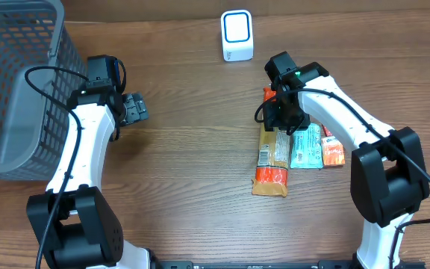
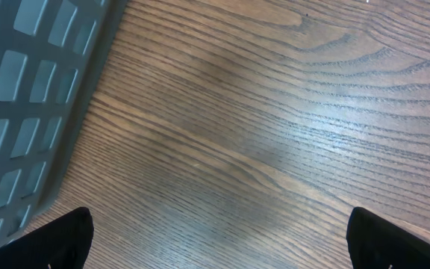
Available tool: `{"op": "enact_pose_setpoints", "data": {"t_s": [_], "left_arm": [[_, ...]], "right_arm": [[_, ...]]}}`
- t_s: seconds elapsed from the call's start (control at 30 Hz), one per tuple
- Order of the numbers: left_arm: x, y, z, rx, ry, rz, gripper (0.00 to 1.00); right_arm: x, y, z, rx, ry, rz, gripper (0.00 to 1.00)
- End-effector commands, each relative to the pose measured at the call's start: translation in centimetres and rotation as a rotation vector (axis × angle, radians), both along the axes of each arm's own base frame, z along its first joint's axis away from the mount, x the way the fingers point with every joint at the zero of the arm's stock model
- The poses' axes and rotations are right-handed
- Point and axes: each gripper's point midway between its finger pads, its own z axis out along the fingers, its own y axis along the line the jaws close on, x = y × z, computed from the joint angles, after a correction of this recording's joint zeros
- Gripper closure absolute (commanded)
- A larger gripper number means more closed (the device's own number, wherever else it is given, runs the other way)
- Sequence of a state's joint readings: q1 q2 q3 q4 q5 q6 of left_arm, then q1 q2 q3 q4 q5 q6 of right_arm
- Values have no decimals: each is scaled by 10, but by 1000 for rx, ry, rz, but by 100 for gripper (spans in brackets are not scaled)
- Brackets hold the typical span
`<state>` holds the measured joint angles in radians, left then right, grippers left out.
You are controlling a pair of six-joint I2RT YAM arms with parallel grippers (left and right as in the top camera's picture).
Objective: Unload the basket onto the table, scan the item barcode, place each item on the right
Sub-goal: 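Carry the spaghetti pack right and lower it beside the wipes pack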
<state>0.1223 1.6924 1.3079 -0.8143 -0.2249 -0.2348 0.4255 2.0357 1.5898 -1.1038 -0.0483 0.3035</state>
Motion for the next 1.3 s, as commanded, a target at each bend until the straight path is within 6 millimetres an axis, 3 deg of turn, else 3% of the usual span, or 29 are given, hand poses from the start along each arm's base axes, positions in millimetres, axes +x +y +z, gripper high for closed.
{"op": "enact_pose_setpoints", "data": {"t_s": [0.0,0.5,0.53,0.7,0.73,1.27], "left_arm": [[4,3,8,16,-20,-4,0],[4,3,8,16,-20,-4,0],[4,3,8,16,-20,-4,0],[4,3,8,16,-20,-4,0],[4,3,8,16,-20,-4,0],[4,3,8,16,-20,-4,0]], "right_arm": [[1,1,10,16,-20,-4,38],[-17,-4,9,-13,47,-2,34],[-17,-4,9,-14,48,-2,23],[-19,0,9,10,58,0,18],[-18,1,9,11,55,0,0],[-12,2,9,21,32,-1,0]]}}
